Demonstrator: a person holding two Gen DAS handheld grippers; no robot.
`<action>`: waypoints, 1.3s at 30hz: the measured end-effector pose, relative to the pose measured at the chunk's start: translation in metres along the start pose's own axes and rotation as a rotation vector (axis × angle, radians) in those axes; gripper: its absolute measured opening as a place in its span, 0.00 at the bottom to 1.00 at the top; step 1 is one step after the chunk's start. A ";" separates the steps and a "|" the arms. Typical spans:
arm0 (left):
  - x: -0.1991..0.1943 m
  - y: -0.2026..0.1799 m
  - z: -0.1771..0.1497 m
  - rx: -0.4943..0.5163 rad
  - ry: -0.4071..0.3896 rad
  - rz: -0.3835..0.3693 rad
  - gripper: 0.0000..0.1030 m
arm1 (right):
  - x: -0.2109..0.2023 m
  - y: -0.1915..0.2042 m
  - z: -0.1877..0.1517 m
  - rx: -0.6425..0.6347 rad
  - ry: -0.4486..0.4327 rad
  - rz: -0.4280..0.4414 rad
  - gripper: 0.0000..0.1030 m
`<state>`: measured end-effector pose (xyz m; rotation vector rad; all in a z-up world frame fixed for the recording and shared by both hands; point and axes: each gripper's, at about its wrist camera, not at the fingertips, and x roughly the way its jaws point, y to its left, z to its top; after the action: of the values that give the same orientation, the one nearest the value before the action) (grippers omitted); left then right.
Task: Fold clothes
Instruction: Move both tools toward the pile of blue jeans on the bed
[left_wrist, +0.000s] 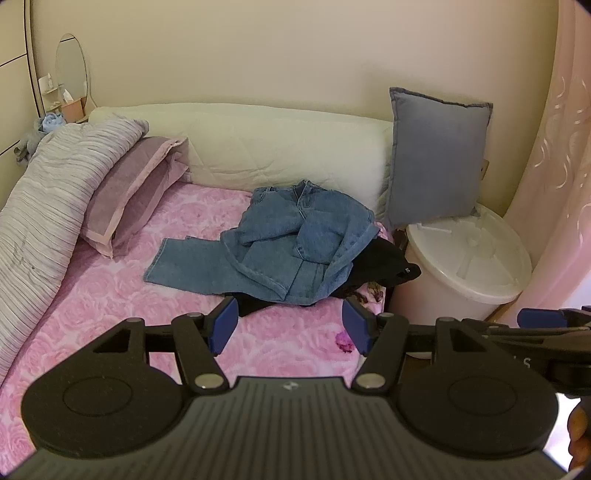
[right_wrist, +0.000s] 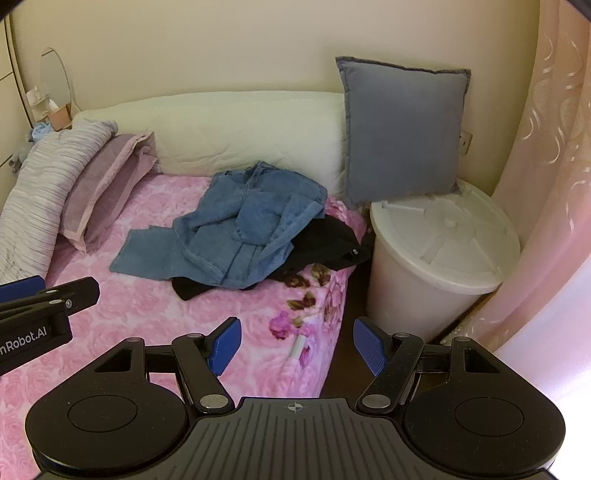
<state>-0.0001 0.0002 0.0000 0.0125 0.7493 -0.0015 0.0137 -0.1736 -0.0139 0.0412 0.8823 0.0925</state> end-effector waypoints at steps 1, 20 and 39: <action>0.000 0.000 0.000 0.000 -0.002 0.000 0.57 | 0.000 0.001 0.000 -0.001 -0.001 -0.001 0.69; 0.012 0.016 0.003 -0.011 0.019 -0.004 0.57 | 0.005 0.013 0.005 -0.019 -0.007 -0.011 0.69; 0.024 0.028 0.005 -0.018 0.044 -0.021 0.57 | 0.008 0.022 0.010 -0.035 0.004 -0.031 0.69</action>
<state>0.0210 0.0283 -0.0120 -0.0128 0.7933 -0.0148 0.0246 -0.1507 -0.0122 -0.0055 0.8843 0.0790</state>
